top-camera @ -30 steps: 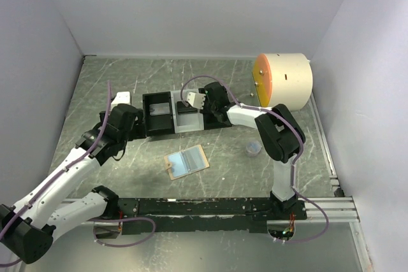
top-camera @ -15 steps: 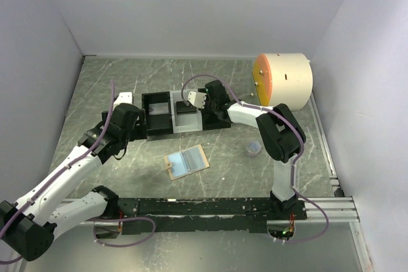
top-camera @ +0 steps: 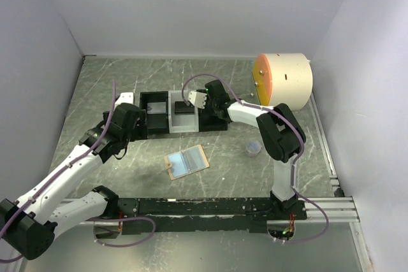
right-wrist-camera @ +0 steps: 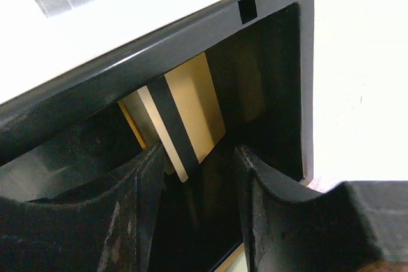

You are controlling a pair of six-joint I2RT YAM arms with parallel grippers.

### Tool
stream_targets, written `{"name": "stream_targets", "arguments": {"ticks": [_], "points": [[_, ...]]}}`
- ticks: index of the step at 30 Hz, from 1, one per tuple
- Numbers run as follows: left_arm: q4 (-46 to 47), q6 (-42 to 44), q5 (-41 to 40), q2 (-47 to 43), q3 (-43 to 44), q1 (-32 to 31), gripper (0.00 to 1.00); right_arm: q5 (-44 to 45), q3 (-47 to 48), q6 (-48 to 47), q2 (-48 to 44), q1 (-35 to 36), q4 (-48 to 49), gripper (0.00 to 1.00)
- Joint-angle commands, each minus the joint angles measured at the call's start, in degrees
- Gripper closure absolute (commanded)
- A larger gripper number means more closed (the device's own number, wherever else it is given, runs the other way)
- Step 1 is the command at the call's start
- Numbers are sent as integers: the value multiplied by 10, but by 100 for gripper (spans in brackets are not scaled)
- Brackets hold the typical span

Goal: Take the credit cards out of the card holder

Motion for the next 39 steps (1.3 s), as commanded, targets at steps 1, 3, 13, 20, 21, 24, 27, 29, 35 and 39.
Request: {"name": "stream_targets", "arguments": {"ticks": [1, 3, 13, 20, 21, 24, 27, 29, 35, 39], "points": [[2, 9, 8, -2, 11, 3, 5, -18, 1, 13, 0, 0, -13, 51], [2, 9, 10, -2, 10, 3, 4, -30, -6, 16, -13, 0, -7, 51], [4, 9, 28, -3, 10, 3, 5, -52, -29, 72, -62, 0, 22, 49], [8, 10, 59, -13, 6, 3, 4, -29, -78, 253, -173, 1, 133, 46], [6, 8, 66, -15, 7, 3, 4, -26, -94, 322, -198, 1, 150, 45], [14, 7, 98, -24, -1, 3, 3, -53, -154, 494, -271, 0, 177, 43], [18, -8, 142, -28, -3, 3, 4, -102, -201, 664, -327, -1, 135, 46], [11, -37, 160, -33, -4, 3, 5, -148, -226, 749, -340, -2, 96, 49], [44, -142, 281, -77, -61, 3, 7, -329, -341, 862, -374, 3, 183, 39], [110, -202, 354, -110, -126, 3, 10, -328, -364, 897, -371, 36, 170, 34]]}}
